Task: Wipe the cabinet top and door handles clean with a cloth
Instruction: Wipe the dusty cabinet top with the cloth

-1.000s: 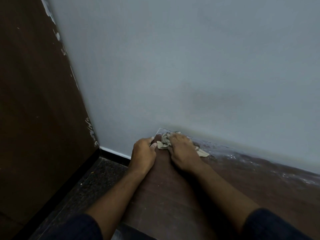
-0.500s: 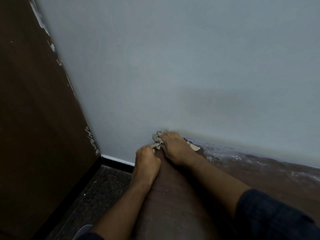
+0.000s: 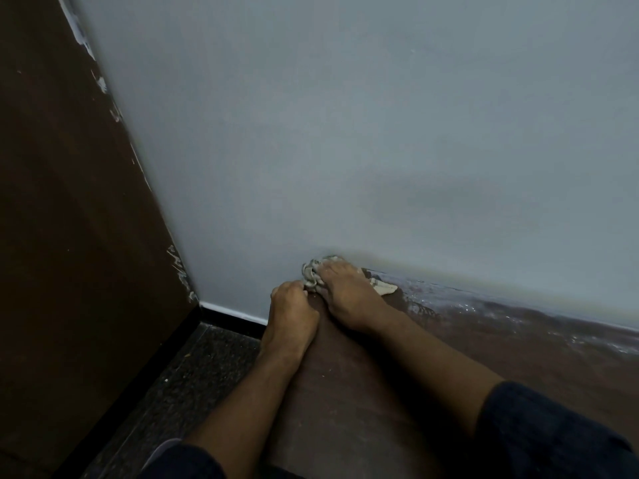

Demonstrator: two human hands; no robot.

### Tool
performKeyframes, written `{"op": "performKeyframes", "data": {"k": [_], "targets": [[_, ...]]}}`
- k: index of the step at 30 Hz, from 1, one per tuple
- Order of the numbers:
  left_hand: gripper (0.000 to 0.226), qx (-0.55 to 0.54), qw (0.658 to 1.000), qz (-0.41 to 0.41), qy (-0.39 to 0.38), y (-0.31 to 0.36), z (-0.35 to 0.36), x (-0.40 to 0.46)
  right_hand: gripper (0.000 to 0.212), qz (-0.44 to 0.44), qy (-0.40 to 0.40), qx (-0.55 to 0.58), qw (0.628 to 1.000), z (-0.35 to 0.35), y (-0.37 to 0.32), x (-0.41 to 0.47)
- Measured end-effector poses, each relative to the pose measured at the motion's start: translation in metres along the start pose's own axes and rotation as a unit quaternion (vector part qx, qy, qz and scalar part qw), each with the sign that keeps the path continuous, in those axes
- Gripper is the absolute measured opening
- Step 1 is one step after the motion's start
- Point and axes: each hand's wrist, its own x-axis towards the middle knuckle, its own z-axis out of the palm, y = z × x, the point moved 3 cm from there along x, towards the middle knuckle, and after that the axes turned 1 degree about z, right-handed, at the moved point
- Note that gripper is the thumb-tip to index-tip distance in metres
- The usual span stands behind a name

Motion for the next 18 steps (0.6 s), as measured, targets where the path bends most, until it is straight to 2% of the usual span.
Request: {"op": "performKeyframes", "data": {"k": [4, 9, 12, 15, 18], "targets": [[0.021, 0.013, 1.000, 0.010, -0.007, 0.001, 0.000, -0.001, 0.050, -0.035, -0.006, -0.004, 0.999, -0.005, 0.013, -0.024], [0.018, 0.022, 0.999, 0.027, -0.009, 0.000, -0.001, -0.002, 0.049, 0.067, 0.012, -0.013, 0.998, -0.009, -0.004, -0.021], [0.016, 0.028, 0.999, 0.029, -0.011, 0.000, 0.001, -0.003, 0.050, 0.011, 0.001, 0.003, 1.000, -0.003, -0.023, -0.050], [0.017, 0.019, 0.999, 0.025, 0.000, -0.003, 0.001, -0.002, 0.056, -0.042, -0.009, 0.003, 0.999, -0.009, -0.004, -0.071], [0.023, -0.029, 1.000, -0.009, -0.004, -0.003, -0.005, -0.004, 0.050, 0.053, 0.001, -0.004, 0.999, -0.017, 0.028, -0.053]]}}
